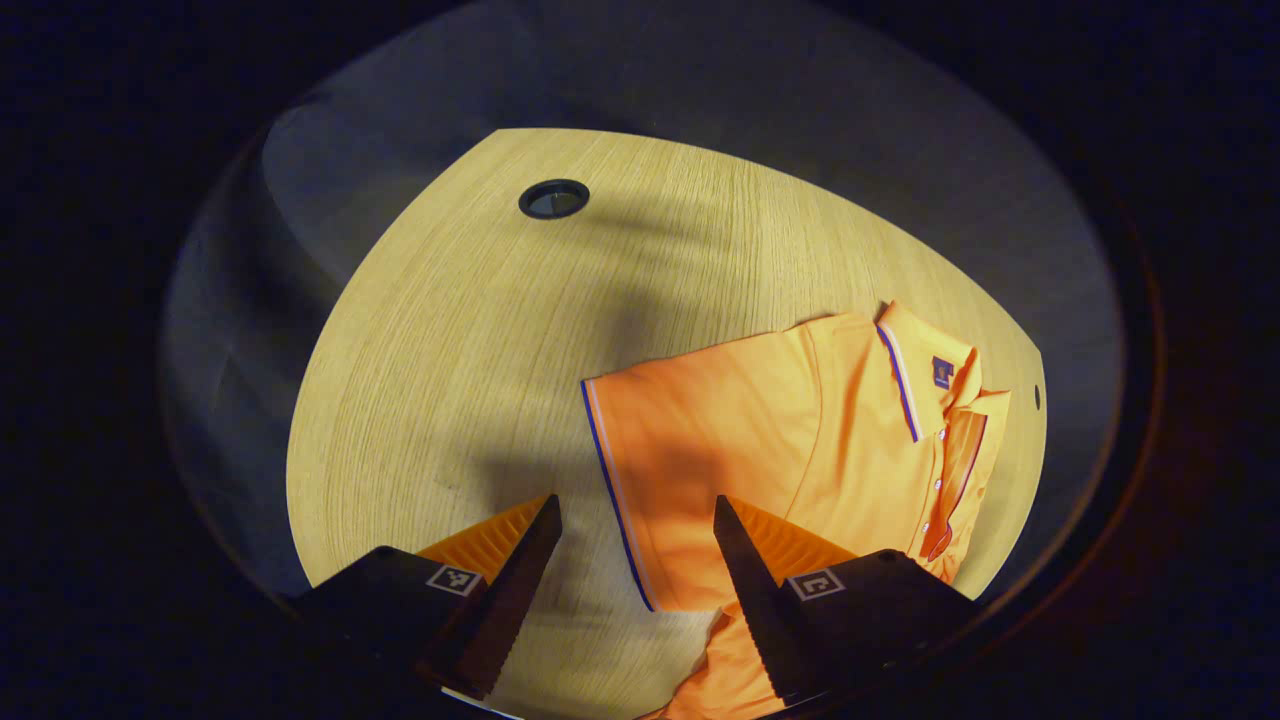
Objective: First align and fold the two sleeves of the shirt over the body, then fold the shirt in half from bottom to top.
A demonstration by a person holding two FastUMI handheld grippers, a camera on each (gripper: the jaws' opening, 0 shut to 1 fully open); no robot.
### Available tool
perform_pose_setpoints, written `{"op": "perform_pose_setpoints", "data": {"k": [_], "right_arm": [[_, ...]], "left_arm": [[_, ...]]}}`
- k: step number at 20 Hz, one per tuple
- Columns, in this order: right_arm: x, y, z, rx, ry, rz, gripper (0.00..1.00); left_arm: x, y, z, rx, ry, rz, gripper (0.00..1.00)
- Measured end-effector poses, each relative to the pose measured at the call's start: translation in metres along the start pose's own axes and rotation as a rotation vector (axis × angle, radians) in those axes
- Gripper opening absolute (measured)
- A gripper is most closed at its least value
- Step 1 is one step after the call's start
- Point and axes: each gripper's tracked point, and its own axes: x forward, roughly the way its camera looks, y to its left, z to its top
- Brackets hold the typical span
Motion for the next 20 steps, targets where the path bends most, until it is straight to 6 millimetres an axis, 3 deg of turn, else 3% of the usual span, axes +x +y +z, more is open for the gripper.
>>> {"op": "perform_pose_setpoints", "data": {"k": [1,4,5,8,13,17,20], "right_arm": [[-0.004,-0.003,-0.002,-0.001,-0.001,-0.007,0.97],[-0.011,-0.013,-0.005,-0.02,-0.005,-0.021,0.98],[-0.011,-0.016,-0.007,-0.017,-0.002,-0.022,0.98],[-0.008,-0.023,-0.01,0.0,0.004,-0.025,0.98],[-0.014,-0.041,-0.012,0.023,0.004,-0.027,0.98],[-0.014,-0.049,-0.019,0.058,0.017,-0.032,0.98],[-0.016,-0.051,-0.023,0.075,0.017,-0.027,0.97]], "left_arm": [[0.004,0.004,-0.002,0.009,0.021,0.036,0.95],[0.005,0.001,0.007,0.04,0.003,0.071,0.77],[0.009,-0.003,0.01,0.046,-0.011,0.072,0.77],[0.009,-0.014,0.01,0.052,-0.028,0.031,0.16],[-0.014,-0.032,0.024,0.103,-0.106,-0.053,0.13],[-0.037,-0.074,0.035,0.195,-0.172,-0.119,0.13],[-0.043,-0.104,0.04,0.259,-0.197,-0.14,0.13]]}}
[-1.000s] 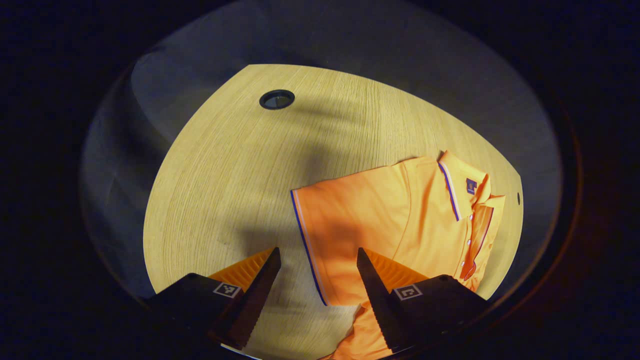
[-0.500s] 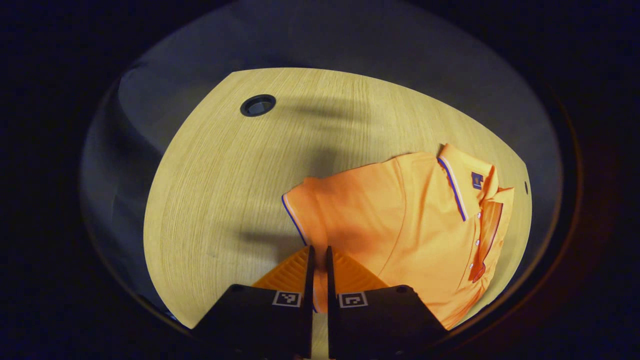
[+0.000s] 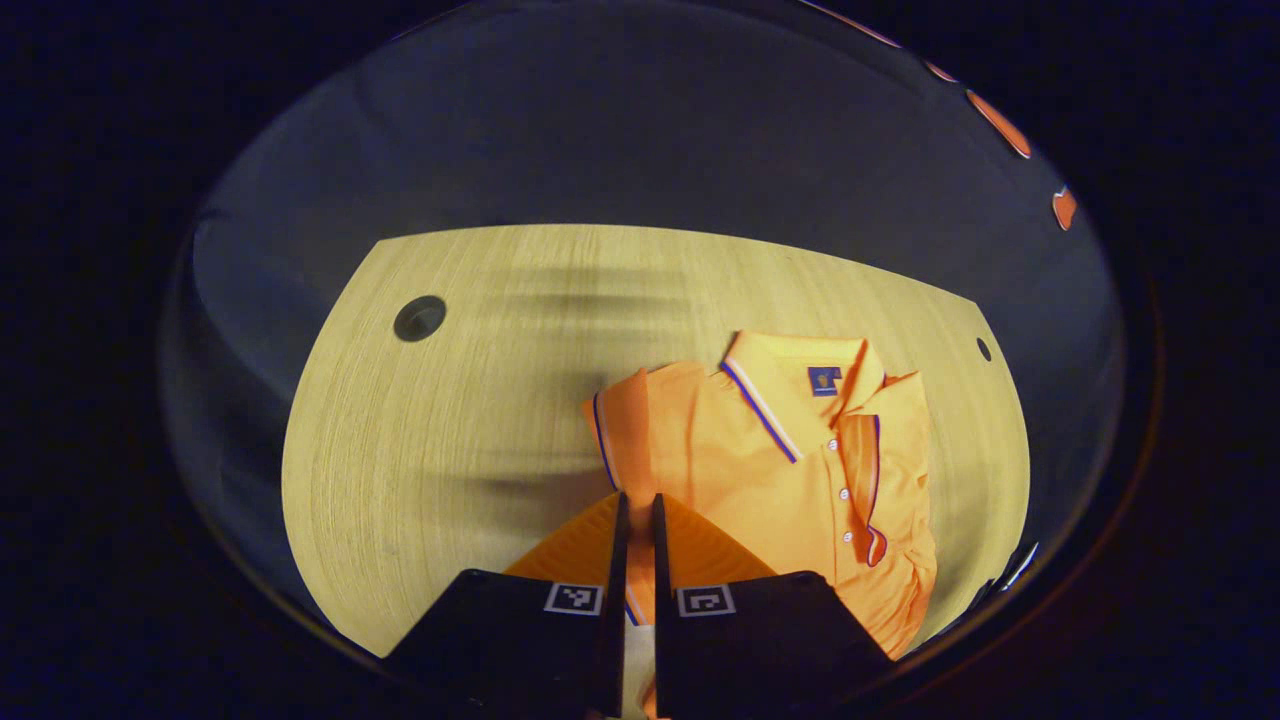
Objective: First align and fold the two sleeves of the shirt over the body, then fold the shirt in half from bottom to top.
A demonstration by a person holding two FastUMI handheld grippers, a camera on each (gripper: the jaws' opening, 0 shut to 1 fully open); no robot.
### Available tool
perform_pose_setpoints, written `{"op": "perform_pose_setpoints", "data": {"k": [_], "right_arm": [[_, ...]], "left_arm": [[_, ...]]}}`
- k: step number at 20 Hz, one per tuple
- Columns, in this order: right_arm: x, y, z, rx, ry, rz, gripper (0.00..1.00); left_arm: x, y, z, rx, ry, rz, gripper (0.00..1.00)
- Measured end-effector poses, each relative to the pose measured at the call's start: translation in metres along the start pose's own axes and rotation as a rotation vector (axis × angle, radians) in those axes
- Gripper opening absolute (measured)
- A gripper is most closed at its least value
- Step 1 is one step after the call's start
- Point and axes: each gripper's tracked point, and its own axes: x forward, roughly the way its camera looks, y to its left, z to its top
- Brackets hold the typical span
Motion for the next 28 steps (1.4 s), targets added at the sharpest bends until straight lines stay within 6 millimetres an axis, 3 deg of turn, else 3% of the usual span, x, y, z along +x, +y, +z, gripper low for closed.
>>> {"op": "perform_pose_setpoints", "data": {"k": [10,13,15,16,18,19,20,22,28], "right_arm": [[-0.006,-0.011,-0.012,0.04,0.013,-0.017,0.98],[-0.004,-0.011,-0.013,0.037,0.018,-0.023,0.98],[-0.003,-0.008,-0.014,0.036,0.023,-0.021,0.98],[-0.002,-0.007,-0.013,0.033,0.022,-0.021,0.98],[-0.002,-0.004,-0.011,0.025,0.014,-0.024,0.97],[-0.002,-0.001,-0.011,0.021,0.011,-0.022,0.98],[-0.002,0.0,-0.012,0.017,0.011,-0.024,0.97],[-0.001,0.004,-0.015,0.008,0.015,-0.02,0.97],[0.002,0.024,-0.016,-0.062,0.003,0.042,0.98]], "left_arm": [[0.036,-0.07,-0.006,0.114,0.069,-0.101,0.13],[0.038,-0.094,-0.013,0.083,0.087,-0.189,0.19],[0.033,-0.107,-0.019,0.067,0.104,-0.241,0.28],[0.037,-0.108,-0.022,0.067,0.105,-0.241,0.45],[0.035,-0.108,-0.024,0.071,0.093,-0.245,0.61],[0.031,-0.109,-0.025,0.074,0.086,-0.252,0.63],[0.027,-0.106,-0.027,0.08,0.079,-0.245,0.8],[0.016,-0.098,-0.027,0.099,0.042,-0.218,0.95],[-0.046,-0.09,-0.031,0.072,-0.091,-0.176,0.97]]}}
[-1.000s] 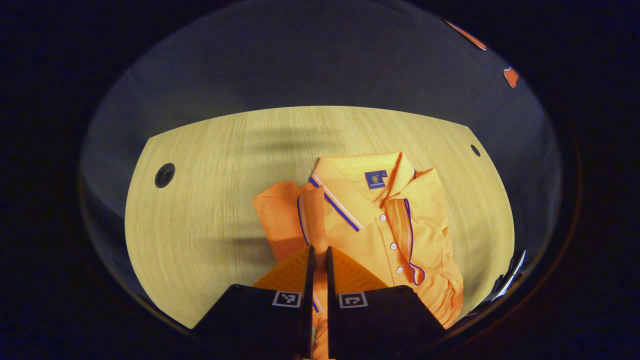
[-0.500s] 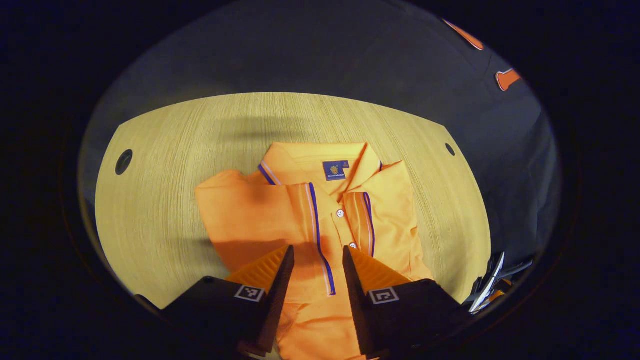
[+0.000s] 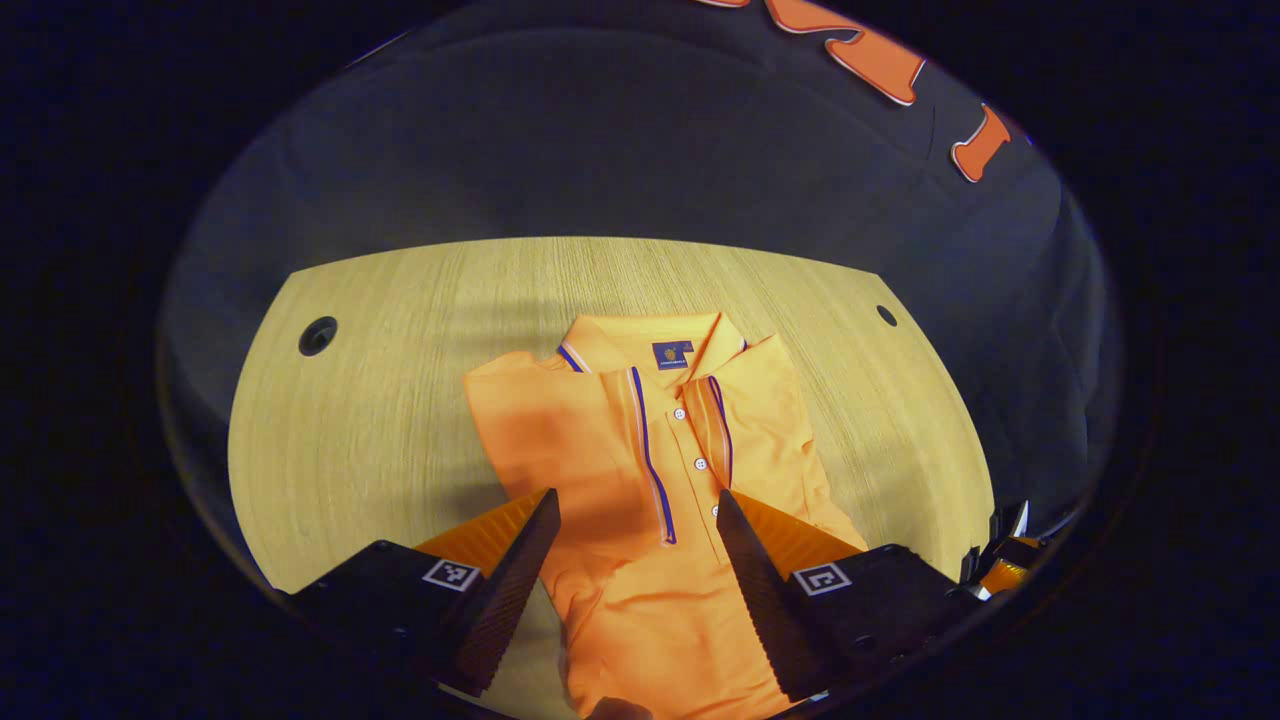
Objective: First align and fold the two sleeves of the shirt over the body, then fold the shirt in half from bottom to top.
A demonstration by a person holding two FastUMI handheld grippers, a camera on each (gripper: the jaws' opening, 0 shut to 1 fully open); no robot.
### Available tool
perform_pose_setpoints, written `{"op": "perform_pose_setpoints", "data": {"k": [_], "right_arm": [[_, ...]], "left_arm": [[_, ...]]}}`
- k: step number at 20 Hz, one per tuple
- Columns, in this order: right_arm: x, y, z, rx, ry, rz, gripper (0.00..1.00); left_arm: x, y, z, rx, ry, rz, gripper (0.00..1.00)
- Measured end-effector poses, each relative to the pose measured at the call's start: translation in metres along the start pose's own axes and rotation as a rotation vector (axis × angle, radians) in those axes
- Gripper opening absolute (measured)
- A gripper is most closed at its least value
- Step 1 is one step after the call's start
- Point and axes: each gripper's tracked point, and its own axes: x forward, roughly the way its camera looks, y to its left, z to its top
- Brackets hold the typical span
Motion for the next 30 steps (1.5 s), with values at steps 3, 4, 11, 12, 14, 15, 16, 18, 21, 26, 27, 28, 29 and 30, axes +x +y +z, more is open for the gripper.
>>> {"op": "perform_pose_setpoints", "data": {"k": [3,4,11,12,14,15,16,18,21,26,27,28,29,30], "right_arm": [[-0.002,0.002,0.001,-0.064,0.001,0.042,0.98],[-0.003,0.004,0.002,-0.078,-0.003,0.058,0.98],[-0.002,0.005,-0.014,-0.166,0.036,0.147,0.98],[-0.002,0.005,-0.018,-0.179,0.046,0.156,0.97],[-0.001,0.003,-0.027,-0.205,0.066,0.17,0.98],[-0.001,0.002,-0.031,-0.217,0.071,0.176,0.97],[-0.001,0.0,-0.037,-0.233,0.083,0.179,0.98],[0.0,-0.004,-0.052,-0.257,0.113,0.187,0.98],[-0.001,-0.014,-0.078,-0.278,0.164,0.204,0.98],[-0.001,-0.031,-0.12,-0.31,0.249,0.195,0.98],[-0.001,-0.034,-0.129,-0.321,0.263,0.19,0.98],[-0.001,-0.035,-0.135,-0.332,0.272,0.185,0.98],[0.0,-0.037,-0.143,-0.341,0.288,0.179,0.98],[-0.001,-0.038,-0.15,-0.345,0.302,0.179,0.98]], "left_arm": [[-0.036,-0.013,-0.002,-0.066,-0.059,-0.002,0.98],[-0.048,-0.016,-0.004,-0.078,-0.07,0.004,0.97],[-0.103,-0.024,-0.046,-0.095,-0.103,0.074,0.97],[-0.109,-0.022,-0.056,-0.091,-0.101,0.093,0.98],[-0.117,-0.022,-0.074,-0.093,-0.091,0.115,0.98],[-0.121,-0.022,-0.084,-0.1,-0.085,0.122,0.98],[-0.125,-0.023,-0.097,-0.108,-0.074,0.129,0.98],[-0.133,-0.022,-0.127,-0.121,-0.042,0.145,0.98],[-0.136,-0.022,-0.172,-0.136,0.016,0.163,0.98],[-0.136,-0.015,-0.246,-0.126,0.116,0.203,0.98],[-0.138,-0.014,-0.257,-0.137,0.13,0.209,0.98],[-0.139,-0.016,-0.268,-0.157,0.147,0.203,0.98],[-0.141,-0.015,-0.278,-0.176,0.165,0.2,0.98],[-0.143,-0.012,-0.287,-0.187,0.181,0.203,0.98]]}}
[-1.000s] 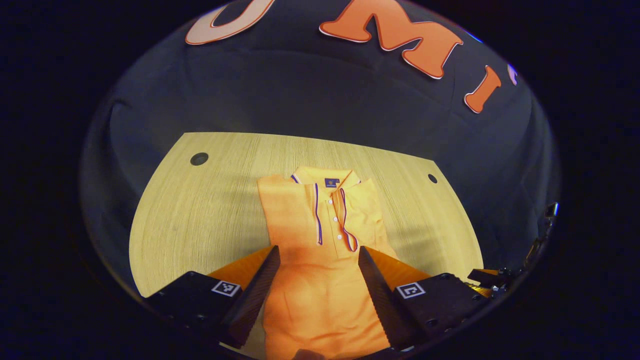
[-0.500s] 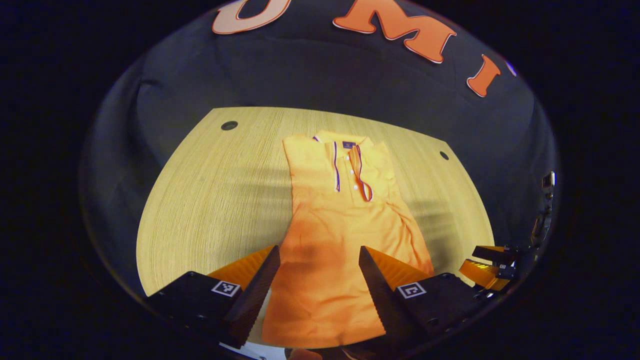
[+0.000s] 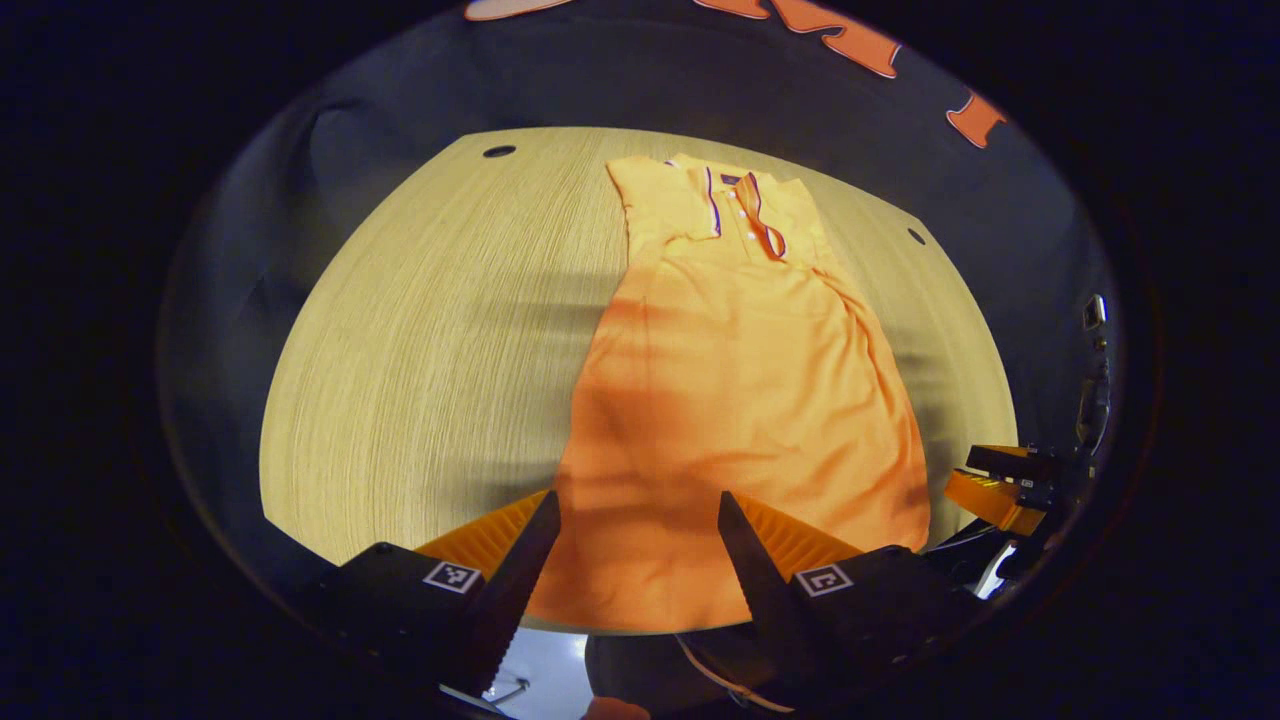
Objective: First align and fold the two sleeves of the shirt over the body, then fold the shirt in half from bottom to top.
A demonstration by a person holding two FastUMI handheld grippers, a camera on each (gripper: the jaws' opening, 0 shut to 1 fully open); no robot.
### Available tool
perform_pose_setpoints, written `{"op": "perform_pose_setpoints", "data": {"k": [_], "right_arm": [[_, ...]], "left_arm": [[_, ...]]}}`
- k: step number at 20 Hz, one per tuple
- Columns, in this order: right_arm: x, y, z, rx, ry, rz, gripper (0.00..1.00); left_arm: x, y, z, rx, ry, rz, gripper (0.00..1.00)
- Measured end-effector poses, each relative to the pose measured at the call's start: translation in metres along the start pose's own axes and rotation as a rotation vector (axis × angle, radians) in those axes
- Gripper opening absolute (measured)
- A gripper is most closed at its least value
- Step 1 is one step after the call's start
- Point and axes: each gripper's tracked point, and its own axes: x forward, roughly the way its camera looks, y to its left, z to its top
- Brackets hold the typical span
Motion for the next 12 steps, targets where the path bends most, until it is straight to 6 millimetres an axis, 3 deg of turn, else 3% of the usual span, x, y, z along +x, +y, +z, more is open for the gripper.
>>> {"op": "perform_pose_setpoints", "data": {"k": [3,7,12], "right_arm": [[-0.001,0.004,-0.016,-0.011,0.027,-0.001,0.98],[0.001,0.005,-0.042,-0.015,0.079,-0.01,0.98],[0.004,0.01,-0.067,-0.018,0.102,-0.019,0.98]], "left_arm": [[0.006,0.01,-0.016,-0.016,0.044,0.007,0.98],[0.006,0.021,-0.051,-0.011,0.111,0.019,0.98],[0.015,0.028,-0.072,0.039,0.116,0.064,0.98]]}}
